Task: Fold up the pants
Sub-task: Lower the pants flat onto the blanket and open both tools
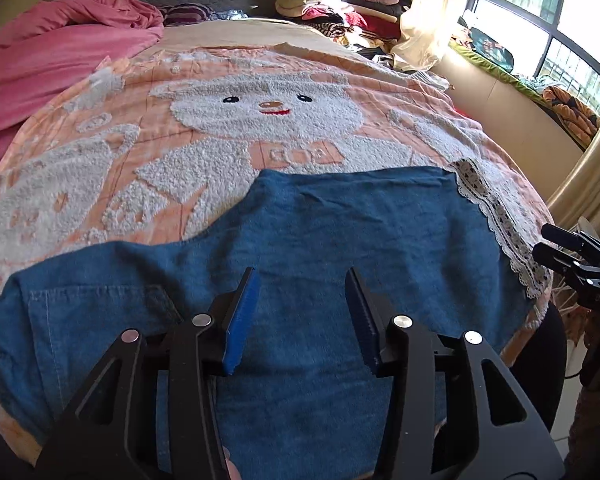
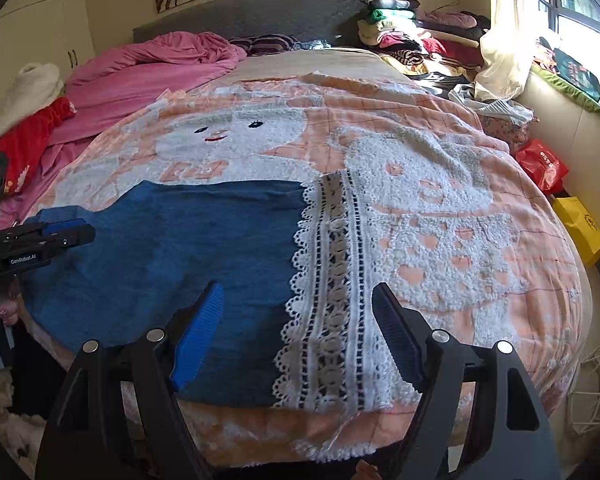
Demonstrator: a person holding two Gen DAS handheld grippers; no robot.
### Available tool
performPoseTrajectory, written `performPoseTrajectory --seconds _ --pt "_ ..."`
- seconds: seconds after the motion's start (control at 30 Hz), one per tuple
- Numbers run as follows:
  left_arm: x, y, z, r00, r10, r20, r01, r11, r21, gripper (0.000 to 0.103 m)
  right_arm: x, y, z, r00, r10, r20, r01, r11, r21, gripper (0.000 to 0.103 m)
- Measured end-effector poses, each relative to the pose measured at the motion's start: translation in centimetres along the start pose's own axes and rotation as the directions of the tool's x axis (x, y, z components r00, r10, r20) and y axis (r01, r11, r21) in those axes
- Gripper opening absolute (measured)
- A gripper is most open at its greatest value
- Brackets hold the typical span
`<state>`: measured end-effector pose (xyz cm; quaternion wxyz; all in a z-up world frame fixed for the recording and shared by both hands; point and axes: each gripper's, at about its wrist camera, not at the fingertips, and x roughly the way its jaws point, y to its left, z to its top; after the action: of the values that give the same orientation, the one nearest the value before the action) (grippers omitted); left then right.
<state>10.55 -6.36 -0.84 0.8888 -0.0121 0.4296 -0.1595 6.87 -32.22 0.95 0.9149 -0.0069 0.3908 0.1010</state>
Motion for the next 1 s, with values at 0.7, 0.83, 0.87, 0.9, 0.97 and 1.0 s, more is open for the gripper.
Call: performPoseTrajectory --seconds 0.7,0.83,0.87,0.9,0.97,1.0 --pt "1.9 1.0 -4.1 0.995 0.054 -0.087 -0.055 0.998 -0.008 0.046 2.8 0.4 -3.5 0.994 -0.015 -0.110 0.018 0.999 0.031 0.074" --pt "1.6 1.0 -3.9 0.995 0.049 -0.092 -0.051 0.999 -0.015 0.047 2.3 0.1 -3.3 0.995 0.008 -0.103 -0.003 0.999 0.054 0.074" --pt "1.4 1.0 -3.9 0.995 0.047 -0.091 -0.048 0.999 -0.015 0.049 1.9 0.1 -3.3 0.995 0.011 -0.098 -0.005 0.998 0.062 0.075" --pt "1.1 0.9 -4.0 0.995 0.045 -0.087 -0.046 0.999 -0.013 0.051 1.4 0.1 -3.2 0.996 0.012 -0.086 -0.006 0.998 0.070 0.075" --pt "0.6 0.6 -4.0 0.996 0.044 -0.084 -0.044 0.999 0.000 0.059 0.2 0.1 -3.1 0.998 0.012 -0.061 -0.007 0.996 0.088 0.075" --pt "0.4 0.4 -4.0 0.996 0.042 -0.082 -0.041 0.999 0.007 0.059 -0.4 0.1 -3.1 0.999 0.009 -0.053 -0.004 0.995 0.096 0.075"
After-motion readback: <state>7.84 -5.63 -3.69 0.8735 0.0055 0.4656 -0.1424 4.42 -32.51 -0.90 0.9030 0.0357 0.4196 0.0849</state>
